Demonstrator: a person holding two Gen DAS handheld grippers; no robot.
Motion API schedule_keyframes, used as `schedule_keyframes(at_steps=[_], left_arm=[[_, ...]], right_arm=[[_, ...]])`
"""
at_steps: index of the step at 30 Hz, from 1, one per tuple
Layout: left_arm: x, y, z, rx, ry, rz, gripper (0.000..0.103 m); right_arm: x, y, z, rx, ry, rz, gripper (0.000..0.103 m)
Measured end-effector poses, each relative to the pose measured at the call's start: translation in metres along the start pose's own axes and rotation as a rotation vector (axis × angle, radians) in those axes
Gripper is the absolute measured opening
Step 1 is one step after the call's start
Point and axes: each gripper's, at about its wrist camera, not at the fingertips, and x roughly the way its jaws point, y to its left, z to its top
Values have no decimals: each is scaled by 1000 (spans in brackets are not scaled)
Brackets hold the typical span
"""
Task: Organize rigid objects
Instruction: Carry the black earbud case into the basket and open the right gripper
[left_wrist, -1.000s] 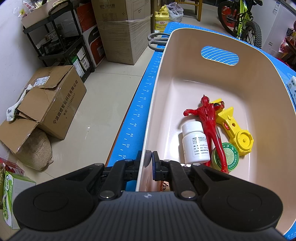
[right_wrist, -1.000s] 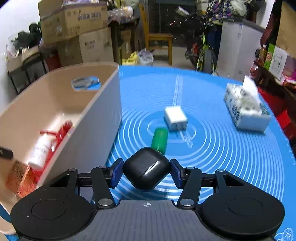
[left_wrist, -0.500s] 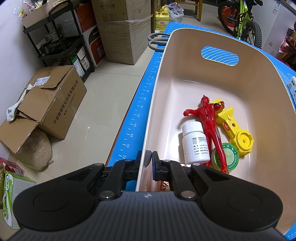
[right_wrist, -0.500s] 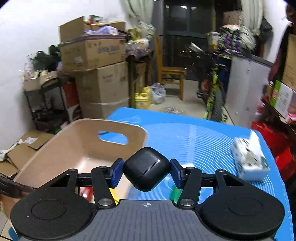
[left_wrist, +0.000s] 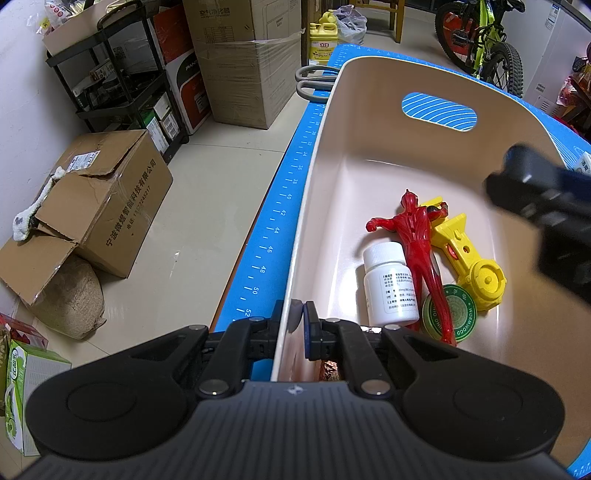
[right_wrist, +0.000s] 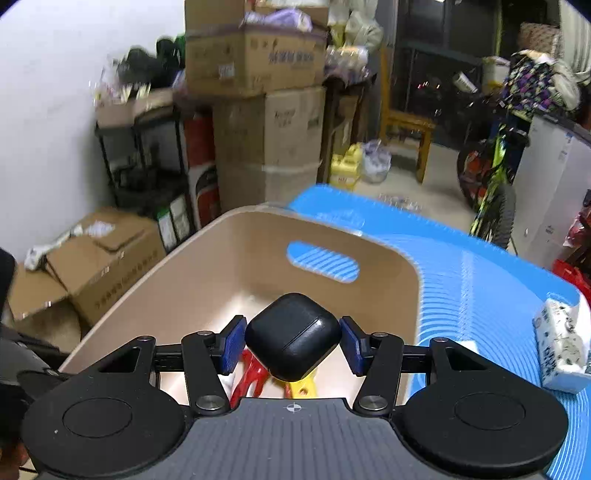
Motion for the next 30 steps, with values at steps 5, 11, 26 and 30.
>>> schedule_keyframes(at_steps=[5, 11, 26, 30], left_arm=[[-1, 0, 1, 0, 0, 1, 11], [-1, -1, 1, 4, 0, 4, 11], [-1, -1, 0, 6, -2, 5, 11], [-1, -1, 0, 2, 0, 4, 11]], right_arm=[[23, 12, -9, -34, 110, 5, 59], [45, 15, -15, -40, 234, -4, 58], [61, 24, -18, -98, 350, -8, 66], [50, 16, -14, -81, 311, -3, 72]])
